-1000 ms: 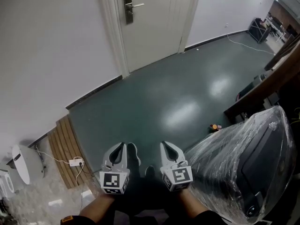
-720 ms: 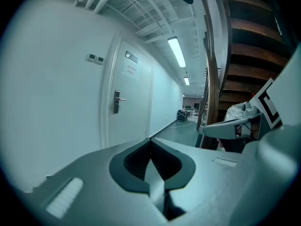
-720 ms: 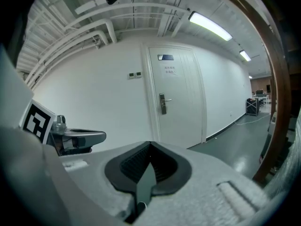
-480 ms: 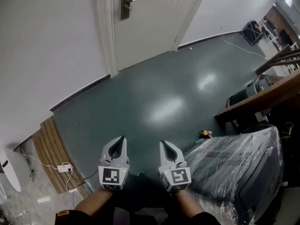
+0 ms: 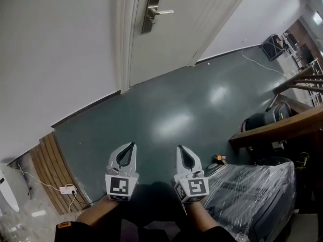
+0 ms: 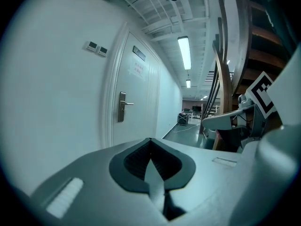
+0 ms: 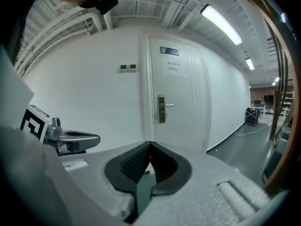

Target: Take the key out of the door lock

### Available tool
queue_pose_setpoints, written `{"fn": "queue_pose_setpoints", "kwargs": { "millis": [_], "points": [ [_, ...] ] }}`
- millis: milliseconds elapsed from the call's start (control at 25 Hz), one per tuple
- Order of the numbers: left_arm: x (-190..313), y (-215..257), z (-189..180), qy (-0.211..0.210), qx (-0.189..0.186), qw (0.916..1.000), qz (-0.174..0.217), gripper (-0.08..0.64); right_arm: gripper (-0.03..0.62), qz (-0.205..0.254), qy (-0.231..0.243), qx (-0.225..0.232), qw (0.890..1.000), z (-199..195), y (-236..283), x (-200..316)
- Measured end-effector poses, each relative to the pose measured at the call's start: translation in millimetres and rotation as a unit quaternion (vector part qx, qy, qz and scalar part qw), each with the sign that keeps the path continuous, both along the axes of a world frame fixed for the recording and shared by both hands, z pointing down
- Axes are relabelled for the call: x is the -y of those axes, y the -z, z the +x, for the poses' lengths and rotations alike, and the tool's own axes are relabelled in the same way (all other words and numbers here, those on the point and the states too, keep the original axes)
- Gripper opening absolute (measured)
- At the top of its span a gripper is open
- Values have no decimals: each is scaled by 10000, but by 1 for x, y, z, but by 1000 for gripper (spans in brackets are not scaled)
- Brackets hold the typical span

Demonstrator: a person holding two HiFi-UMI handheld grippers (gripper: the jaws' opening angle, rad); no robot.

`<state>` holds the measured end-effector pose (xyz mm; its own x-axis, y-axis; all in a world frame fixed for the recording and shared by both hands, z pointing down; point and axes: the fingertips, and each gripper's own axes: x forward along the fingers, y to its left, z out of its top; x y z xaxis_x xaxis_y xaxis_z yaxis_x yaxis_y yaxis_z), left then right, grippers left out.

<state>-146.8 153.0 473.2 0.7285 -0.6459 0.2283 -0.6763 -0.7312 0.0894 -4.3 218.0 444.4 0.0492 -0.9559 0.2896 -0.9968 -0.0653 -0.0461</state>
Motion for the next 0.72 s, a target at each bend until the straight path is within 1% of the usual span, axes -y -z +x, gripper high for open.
{"fn": "queue_pose_setpoints", "kwargs": {
  "millis": [200, 320, 440, 600, 720],
  "points": [
    [38, -2, -8, 226, 45, 9997, 1, 16, -8, 6, 123, -68, 9999, 3, 4, 44],
    [61, -1, -13, 497, -33, 9988, -26, 15, -7, 80, 280, -80, 9995, 6, 7, 72],
    [87, 2, -13, 789, -26, 9969, 46, 15, -8, 141, 463, -23, 9988, 15, 5, 104],
    [128, 0, 0, 1195, 81, 9928, 102, 15, -8, 180, 755, 163, 9969, 36, -5, 151],
    [157, 3, 21, 1445, 183, 9893, 120, 16, -8, 145, 957, 351, 9947, 62, -14, 186]
  ]
}}
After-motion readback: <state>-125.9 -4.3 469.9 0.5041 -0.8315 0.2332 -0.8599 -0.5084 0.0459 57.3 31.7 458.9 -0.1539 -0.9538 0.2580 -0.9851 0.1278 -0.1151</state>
